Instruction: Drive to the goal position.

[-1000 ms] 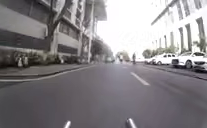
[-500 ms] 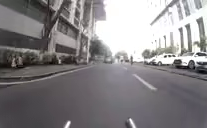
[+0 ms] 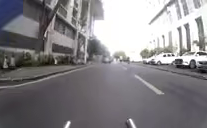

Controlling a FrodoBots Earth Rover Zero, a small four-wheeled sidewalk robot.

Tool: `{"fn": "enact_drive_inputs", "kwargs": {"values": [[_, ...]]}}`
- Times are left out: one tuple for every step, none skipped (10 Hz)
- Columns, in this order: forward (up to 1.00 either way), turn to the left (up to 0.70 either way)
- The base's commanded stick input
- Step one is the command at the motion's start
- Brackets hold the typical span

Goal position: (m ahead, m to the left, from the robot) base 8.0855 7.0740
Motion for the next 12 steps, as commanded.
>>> {"fn": "enact_drive_inputs", "kwargs": {"values": [[0.70,0.00],[0.70,0.00],[0.70,0.00],[0.70,0.00],[0.70,-0.05],[0.70,-0.13],[0.70,-0.14],[0.70,-0.14],[0.70,-0.14],[0.70,-0.12],[0.70,-0.11],[0.70,-0.11]]}}
